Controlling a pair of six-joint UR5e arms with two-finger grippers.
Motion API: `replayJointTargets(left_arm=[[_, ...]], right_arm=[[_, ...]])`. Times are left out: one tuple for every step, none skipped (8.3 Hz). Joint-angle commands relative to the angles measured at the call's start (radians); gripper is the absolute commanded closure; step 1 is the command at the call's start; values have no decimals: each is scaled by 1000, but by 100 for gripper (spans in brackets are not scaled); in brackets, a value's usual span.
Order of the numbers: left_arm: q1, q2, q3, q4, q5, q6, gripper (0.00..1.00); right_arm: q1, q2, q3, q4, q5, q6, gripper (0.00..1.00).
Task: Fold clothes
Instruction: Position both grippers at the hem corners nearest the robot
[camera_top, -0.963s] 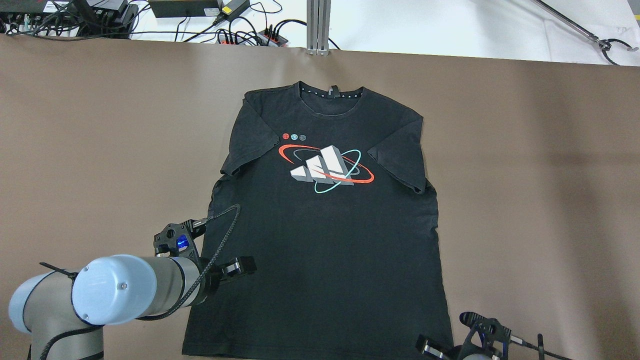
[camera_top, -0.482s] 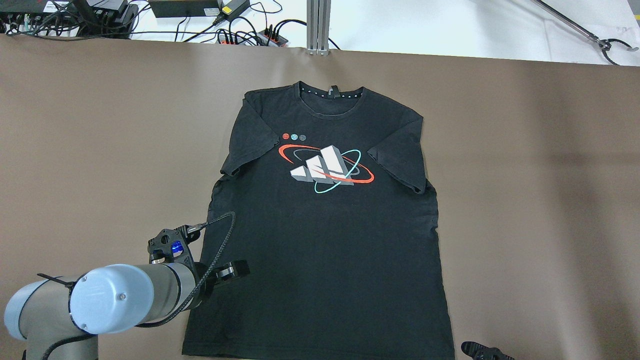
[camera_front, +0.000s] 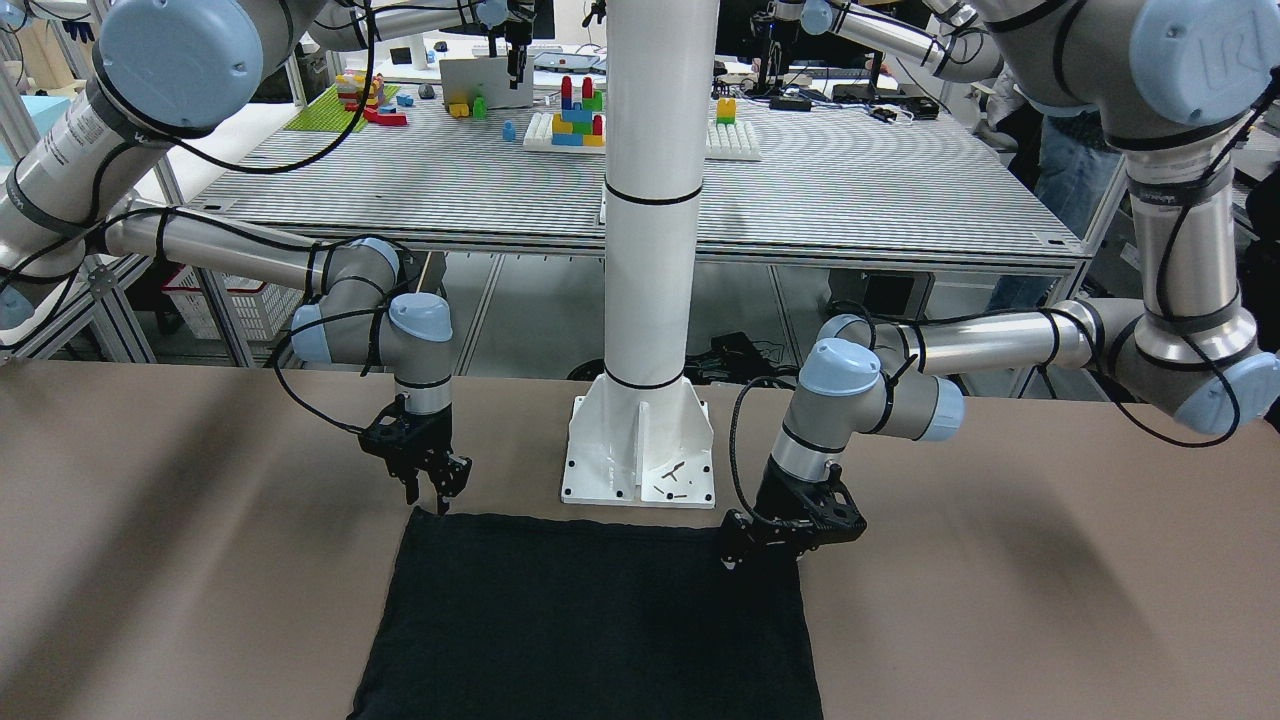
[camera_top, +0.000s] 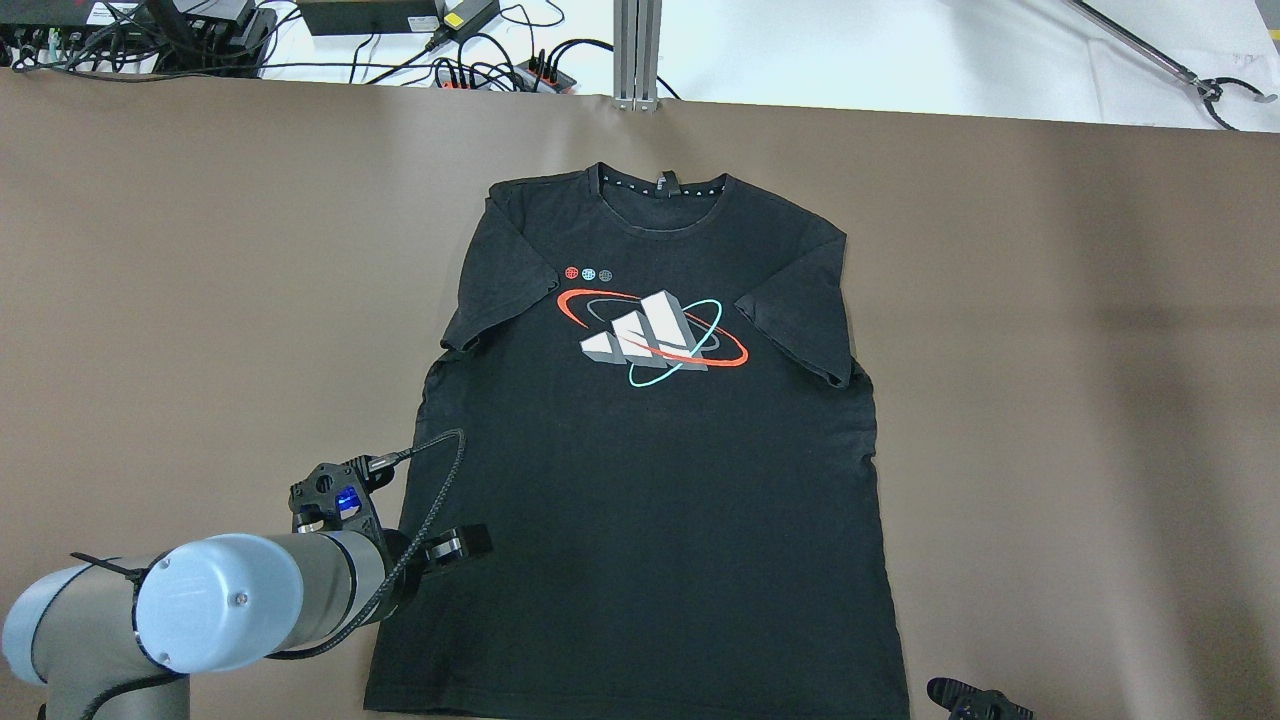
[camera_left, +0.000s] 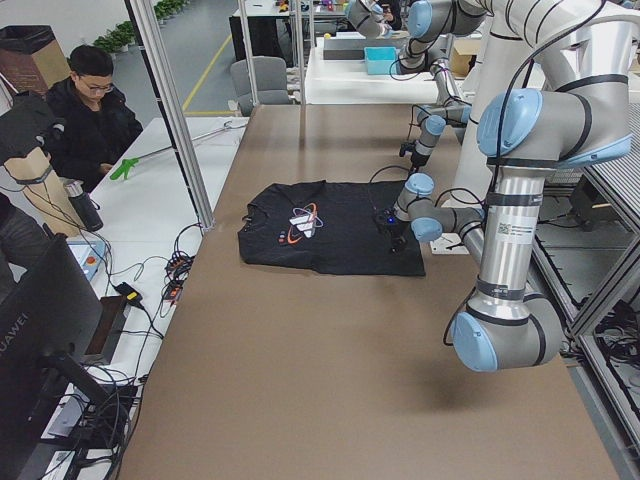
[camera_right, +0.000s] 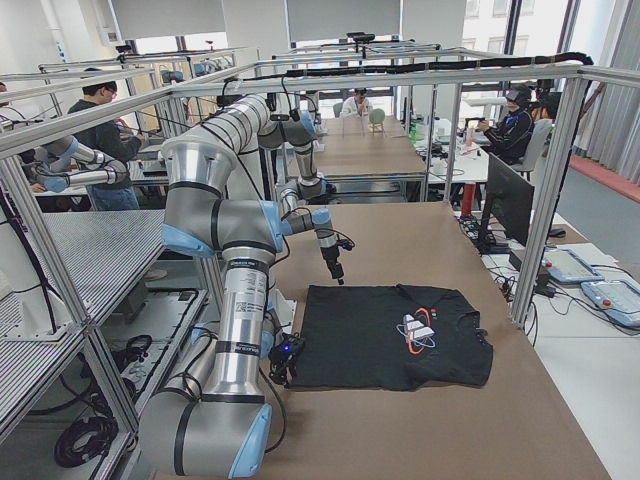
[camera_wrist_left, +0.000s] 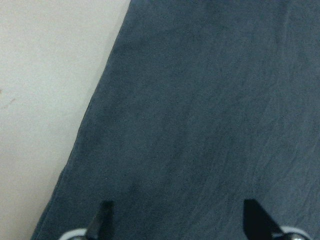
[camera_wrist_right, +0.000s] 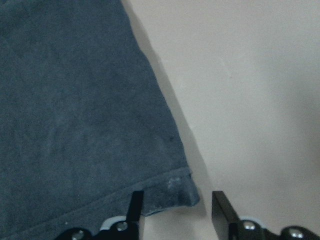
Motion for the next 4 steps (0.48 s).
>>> replayJointTargets(left_arm=[[0, 1, 0, 0, 0, -1, 9], [0, 1, -6, 0, 2, -1, 9], [3, 1, -5, 0, 2, -1, 9], [5, 16, -8, 0, 9, -18, 9]], right_arm=[[2, 2, 5, -43, -10, -5, 73], [2, 2, 7, -45, -13, -4, 90], [-4, 2, 4, -45, -24, -4, 100], [-10, 5, 14, -45, -24, -2, 100]])
